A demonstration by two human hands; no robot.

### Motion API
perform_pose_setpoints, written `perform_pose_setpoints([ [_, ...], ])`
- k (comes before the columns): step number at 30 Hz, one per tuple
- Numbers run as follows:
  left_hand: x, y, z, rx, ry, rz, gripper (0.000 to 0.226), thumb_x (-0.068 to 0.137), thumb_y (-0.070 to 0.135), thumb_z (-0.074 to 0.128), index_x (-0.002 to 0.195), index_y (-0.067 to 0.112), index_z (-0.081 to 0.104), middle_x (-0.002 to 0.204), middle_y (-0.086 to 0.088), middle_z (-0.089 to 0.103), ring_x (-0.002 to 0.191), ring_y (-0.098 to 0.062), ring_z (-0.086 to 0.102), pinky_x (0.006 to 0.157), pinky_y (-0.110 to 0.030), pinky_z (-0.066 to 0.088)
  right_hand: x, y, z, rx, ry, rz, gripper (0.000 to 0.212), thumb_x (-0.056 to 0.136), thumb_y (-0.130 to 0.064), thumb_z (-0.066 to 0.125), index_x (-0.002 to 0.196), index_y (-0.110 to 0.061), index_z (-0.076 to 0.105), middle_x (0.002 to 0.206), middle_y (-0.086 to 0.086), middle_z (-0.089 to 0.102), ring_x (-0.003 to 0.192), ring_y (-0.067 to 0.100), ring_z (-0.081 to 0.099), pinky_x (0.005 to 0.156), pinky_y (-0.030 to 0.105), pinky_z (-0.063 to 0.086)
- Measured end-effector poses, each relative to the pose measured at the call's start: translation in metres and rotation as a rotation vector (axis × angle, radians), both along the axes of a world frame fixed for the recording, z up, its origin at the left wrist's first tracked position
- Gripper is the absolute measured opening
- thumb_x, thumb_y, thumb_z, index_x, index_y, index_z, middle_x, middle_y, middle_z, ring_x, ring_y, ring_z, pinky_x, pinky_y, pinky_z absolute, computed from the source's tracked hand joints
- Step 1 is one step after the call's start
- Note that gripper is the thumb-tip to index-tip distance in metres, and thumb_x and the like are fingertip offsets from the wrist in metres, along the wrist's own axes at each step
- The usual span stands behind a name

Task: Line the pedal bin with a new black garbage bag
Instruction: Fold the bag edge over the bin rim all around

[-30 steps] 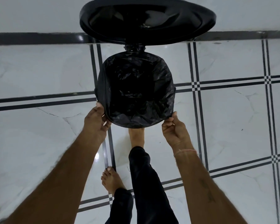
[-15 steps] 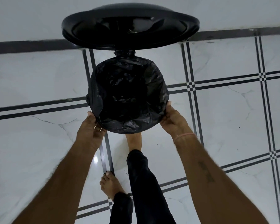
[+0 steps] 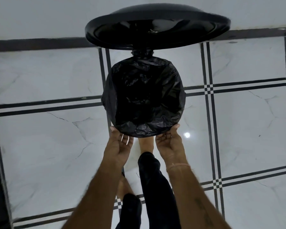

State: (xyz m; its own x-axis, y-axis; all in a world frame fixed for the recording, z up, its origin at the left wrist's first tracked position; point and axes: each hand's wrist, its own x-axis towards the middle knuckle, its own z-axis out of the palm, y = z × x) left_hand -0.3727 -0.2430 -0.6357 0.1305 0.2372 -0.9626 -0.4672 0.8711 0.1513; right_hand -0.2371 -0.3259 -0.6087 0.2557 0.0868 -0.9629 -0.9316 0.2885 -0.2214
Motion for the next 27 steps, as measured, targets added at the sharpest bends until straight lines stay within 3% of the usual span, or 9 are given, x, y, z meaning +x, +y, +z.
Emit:
perform_pose_setpoints([
  [3, 0.009, -0.002, -0.002, -0.006, 0.015, 0.073, 0.038, 0.102, 0.042, 0.057, 0.127, 0.015, 0.062, 0.105, 0.001, 0.072, 0.098, -0.014, 0.068, 0.082, -0.033, 0.056, -0.001, 0.008, 0.004, 0.026, 0.028, -0.072, 0.038, 0.096, -0.047, 0.067, 0.092, -0.009, 0.07, 0.069, -0.002, 0.073, 0.071, 0.014, 0.067, 0.05, 0.029, 0.061],
  [6, 0.012, -0.001, -0.003, -0.025, 0.043, 0.077, 0.041, 0.1, 0.041, 0.06, 0.129, 0.012, 0.062, 0.099, 0.001, 0.073, 0.09, -0.012, 0.069, 0.072, -0.028, 0.059, 0.003, 0.013, 0.002, 0.022, 0.066, -0.074, 0.015, 0.101, -0.024, 0.067, 0.103, -0.009, 0.068, 0.093, -0.002, 0.069, 0.067, 0.013, 0.071, 0.053, 0.028, 0.064],
  [8, 0.012, 0.003, -0.004, -0.038, 0.069, 0.05, 0.039, 0.098, 0.038, 0.065, 0.128, 0.012, 0.063, 0.096, 0.001, 0.072, 0.083, -0.011, 0.066, 0.061, -0.024, 0.06, 0.005, 0.017, -0.002, -0.014, 0.049, 0.035, 0.011, 0.106, -0.01, 0.057, 0.099, -0.009, 0.065, 0.091, 0.002, 0.066, 0.066, 0.013, 0.069, 0.051, 0.021, 0.06],
  [10, 0.013, 0.006, -0.004, -0.035, 0.102, 0.034, 0.035, 0.098, 0.037, 0.067, 0.123, 0.013, 0.065, 0.094, 0.002, 0.071, 0.083, -0.012, 0.063, 0.057, -0.022, 0.059, 0.005, 0.019, -0.003, -0.025, 0.046, -0.001, 0.022, 0.109, -0.019, 0.055, 0.093, -0.009, 0.067, 0.078, 0.004, 0.073, 0.062, 0.017, 0.073, 0.046, 0.024, 0.059],
  [12, 0.01, 0.01, -0.003, -0.008, 0.113, 0.022, 0.035, 0.097, 0.047, 0.065, 0.111, 0.016, 0.07, 0.085, 0.005, 0.074, 0.095, -0.014, 0.065, 0.068, -0.027, 0.06, 0.008, 0.015, -0.003, -0.04, 0.016, -0.034, 0.037, 0.104, -0.045, 0.059, 0.091, -0.011, 0.069, 0.08, 0.002, 0.074, 0.073, 0.019, 0.074, 0.05, 0.028, 0.06],
  [14, 0.007, 0.017, 0.002, 0.024, 0.087, 0.006, 0.044, 0.092, 0.062, 0.062, 0.102, 0.02, 0.074, 0.082, 0.007, 0.079, 0.105, -0.017, 0.068, 0.088, -0.033, 0.059, 0.017, 0.009, -0.005, -0.085, -0.032, 0.039, 0.043, 0.099, -0.054, 0.061, 0.098, -0.012, 0.07, 0.097, 0.002, 0.072, 0.091, 0.021, 0.07, 0.064, 0.036, 0.061],
  [19, 0.002, 0.043, 0.009, 0.099, 0.158, -0.156, 0.037, 0.1, 0.048, 0.061, 0.12, 0.018, 0.068, 0.104, 0.003, 0.073, 0.098, -0.014, 0.068, 0.08, -0.029, 0.057, 0.05, 0.004, -0.012, -0.181, -0.158, 0.228, 0.029, 0.104, -0.041, 0.06, 0.103, -0.014, 0.07, 0.086, 0.0, 0.079, 0.076, 0.014, 0.076, 0.064, 0.029, 0.062],
  [22, 0.001, 0.062, 0.012, 0.151, 0.174, -0.23, 0.041, 0.098, 0.051, 0.062, 0.12, 0.018, 0.069, 0.117, 0.0, 0.074, 0.106, -0.017, 0.07, 0.091, -0.034, 0.059, 0.068, 0.01, -0.01, -0.212, -0.244, 0.39, 0.042, 0.1, -0.056, 0.06, 0.118, -0.02, 0.074, 0.116, 0.0, 0.078, 0.107, 0.019, 0.072, 0.092, 0.04, 0.061],
  [27, 0.006, 0.084, 0.013, 0.117, 0.293, -0.304, 0.035, 0.097, 0.039, 0.069, 0.118, 0.01, 0.07, 0.125, -0.009, 0.074, 0.117, -0.025, 0.07, 0.103, -0.042, 0.057, 0.091, 0.024, -0.007, -0.284, -0.222, 0.479, 0.03, 0.099, -0.043, 0.068, 0.105, -0.015, 0.073, 0.11, 0.003, 0.077, 0.109, 0.024, 0.07, 0.096, 0.05, 0.06],
])
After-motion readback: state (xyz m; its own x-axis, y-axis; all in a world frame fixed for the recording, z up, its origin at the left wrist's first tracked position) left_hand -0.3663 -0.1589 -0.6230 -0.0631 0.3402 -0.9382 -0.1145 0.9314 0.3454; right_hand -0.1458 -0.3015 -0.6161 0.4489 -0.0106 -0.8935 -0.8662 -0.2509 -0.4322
